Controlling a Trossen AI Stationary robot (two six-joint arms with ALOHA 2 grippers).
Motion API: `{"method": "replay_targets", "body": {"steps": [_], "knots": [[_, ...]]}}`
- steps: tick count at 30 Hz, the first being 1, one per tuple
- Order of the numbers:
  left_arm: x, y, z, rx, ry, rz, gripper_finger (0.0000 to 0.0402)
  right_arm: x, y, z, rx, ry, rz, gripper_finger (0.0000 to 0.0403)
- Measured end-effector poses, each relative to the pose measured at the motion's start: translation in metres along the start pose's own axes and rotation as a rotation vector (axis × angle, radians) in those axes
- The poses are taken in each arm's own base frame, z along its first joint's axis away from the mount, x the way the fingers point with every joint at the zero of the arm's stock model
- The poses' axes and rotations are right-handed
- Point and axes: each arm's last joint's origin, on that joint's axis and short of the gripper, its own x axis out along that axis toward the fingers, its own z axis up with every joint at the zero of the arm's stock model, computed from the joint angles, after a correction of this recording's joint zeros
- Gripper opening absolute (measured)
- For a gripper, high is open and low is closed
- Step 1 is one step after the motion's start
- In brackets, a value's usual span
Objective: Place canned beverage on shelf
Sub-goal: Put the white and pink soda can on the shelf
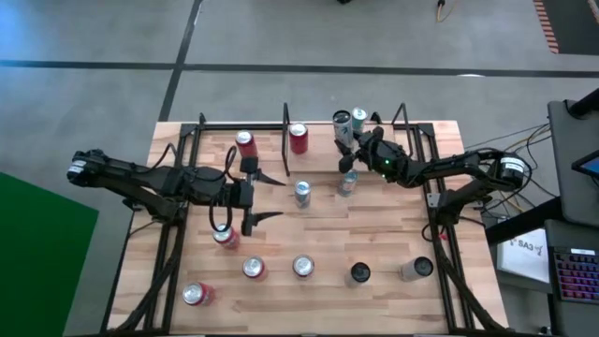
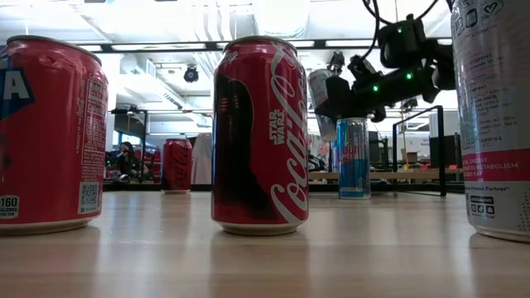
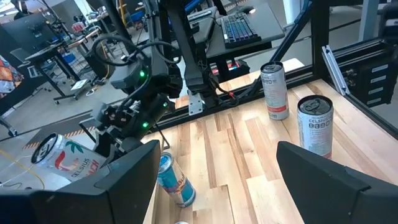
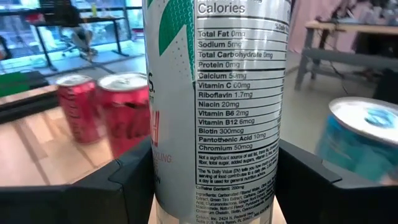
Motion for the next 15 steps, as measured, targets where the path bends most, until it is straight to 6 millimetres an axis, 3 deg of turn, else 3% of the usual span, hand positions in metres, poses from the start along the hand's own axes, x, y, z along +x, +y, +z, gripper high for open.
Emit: {"method": "replay_targets", "body": {"steps": [15], "knots": [[0.000, 0.000, -0.001, 0.002, 0.008, -0.002, 0.0307, -0.005, -0.012, -0.012, -0.049, 0.018, -0.024, 0.0246]]}}
